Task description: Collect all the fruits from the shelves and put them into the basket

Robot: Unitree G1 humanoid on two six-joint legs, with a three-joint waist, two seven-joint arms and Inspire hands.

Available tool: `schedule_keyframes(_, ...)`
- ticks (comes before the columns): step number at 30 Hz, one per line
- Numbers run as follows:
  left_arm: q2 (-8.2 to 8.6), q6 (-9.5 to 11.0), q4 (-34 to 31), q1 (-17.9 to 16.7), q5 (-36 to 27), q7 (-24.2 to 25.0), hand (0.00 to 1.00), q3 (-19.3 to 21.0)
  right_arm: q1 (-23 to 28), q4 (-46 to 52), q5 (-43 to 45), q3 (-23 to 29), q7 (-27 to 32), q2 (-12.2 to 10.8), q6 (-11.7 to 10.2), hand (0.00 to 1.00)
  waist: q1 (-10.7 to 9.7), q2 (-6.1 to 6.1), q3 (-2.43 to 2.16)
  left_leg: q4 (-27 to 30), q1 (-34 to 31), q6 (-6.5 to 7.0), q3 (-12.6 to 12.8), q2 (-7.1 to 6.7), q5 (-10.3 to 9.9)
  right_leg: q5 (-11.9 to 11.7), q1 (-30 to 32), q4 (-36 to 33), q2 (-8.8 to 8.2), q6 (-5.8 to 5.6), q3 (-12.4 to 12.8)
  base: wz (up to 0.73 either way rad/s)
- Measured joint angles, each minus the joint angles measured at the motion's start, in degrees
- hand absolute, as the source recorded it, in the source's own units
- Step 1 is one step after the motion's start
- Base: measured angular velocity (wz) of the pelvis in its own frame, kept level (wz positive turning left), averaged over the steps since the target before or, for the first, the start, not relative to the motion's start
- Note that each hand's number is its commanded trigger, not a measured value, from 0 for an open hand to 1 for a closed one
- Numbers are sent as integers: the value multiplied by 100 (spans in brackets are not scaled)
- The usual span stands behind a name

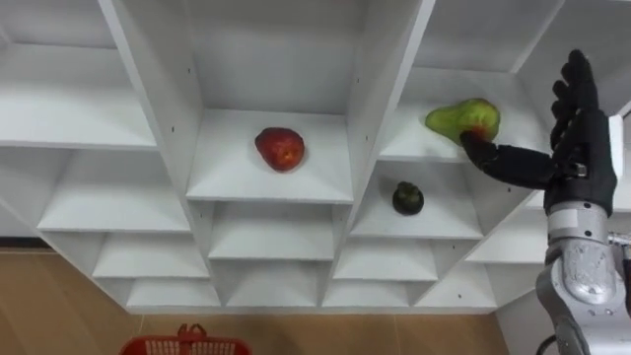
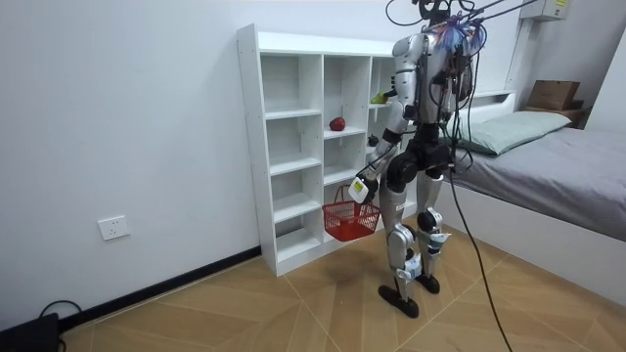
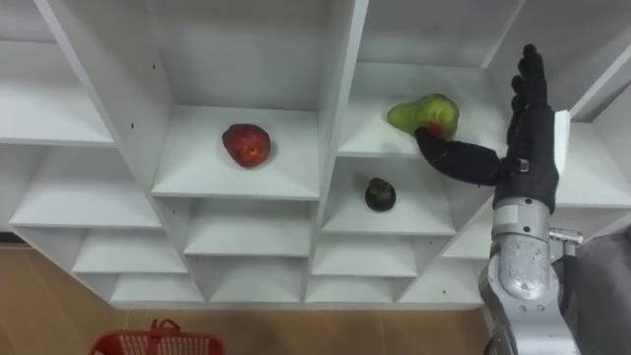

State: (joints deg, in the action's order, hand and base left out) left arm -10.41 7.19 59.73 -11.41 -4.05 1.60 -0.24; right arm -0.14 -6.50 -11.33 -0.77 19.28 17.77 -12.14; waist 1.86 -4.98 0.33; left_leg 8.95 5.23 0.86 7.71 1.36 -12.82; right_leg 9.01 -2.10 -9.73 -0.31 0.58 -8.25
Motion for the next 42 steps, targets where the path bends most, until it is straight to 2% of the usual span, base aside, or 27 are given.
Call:
schedule_keyframes(5,-22,-84,-83,-94,12,-65,100,0,-23,-7,9,-1,-159,0,165,0,-4,3,3,38,0,0,-41,0,0,0,-47,-3,-23,0,-82,5)
schedule_keyframes(6,-28,-90,-83,-95,16,-92,100,0,-92,-36,28,-2,-204,0,187,0,-9,11,20,45,4,1,-55,1,0,0,-80,-2,-31,0,-132,6)
schedule_keyframes(10,-53,-94,-97,-105,34,-114,100,-1,-331,-194,71,-2,-357,29,191,0,-21,13,19,48,-12,1,-95,2,0,-4,-87,-4,-41,0,-202,5)
schedule_keyframes(17,-53,-102,-166,-140,65,-121,100,-2,-339,-321,89,-26,-701,49,214,0,29,15,16,72,-57,-4,-169,-11,8,-3,-93,0,-48,0,-326,7)
schedule_keyframes(22,-53,-189,-277,-135,248,-93,100,-1,-341,-422,94,-36,-1070,50,355,0,78,13,16,73,-58,1,-170,-7,12,-3,-81,5,-56,0,-345,0)
schedule_keyframes(28,-52,-237,-361,-128,248,9,100,0,-345,-422,306,-37,-1217,53,361,0,176,-9,3,80,-68,-1,-167,-7,16,-3,-89,-4,-68,0,-414,0)
schedule_keyframes(31,-53,-297,-366,-129,245,24,100,7,-435,-429,492,-36,-1316,53,472,0,176,-9,3,81,-72,1,-177,-3,17,-3,-88,-6,-77,0,-459,0)
schedule_keyframes(35,-52,-312,-377,-132,249,67,100,60,-585,-618,677,-34,-1329,55,473,0,174,-21,-4,80,-72,2,-185,-4,17,-3,-89,-8,-80,0,-505,0)
schedule_keyframes(37,-51,-337,-419,-151,248,153,100,130,-606,-680,856,-29,-1318,55,471,0,170,-29,-10,77,-73,2,-200,-7,17,-3,-93,-8,-90,0,-610,0)
schedule_keyframes(41,-51,-404,-483,-143,243,206,100,156,-777,-1128,960,-6,-1329,80,446,0,156,-55,-28,82,-70,3,-227,-6,18,-3,-98,-9,-121,0,-609,0)
schedule_keyframes(42,-50,-420,-484,-129,243,243,100,182,-784,-1303,949,-4,-1363,102,459,36,158,-74,-40,82,-69,4,-229,-6,19,-3,-98,-9,-126,0,-608,0)
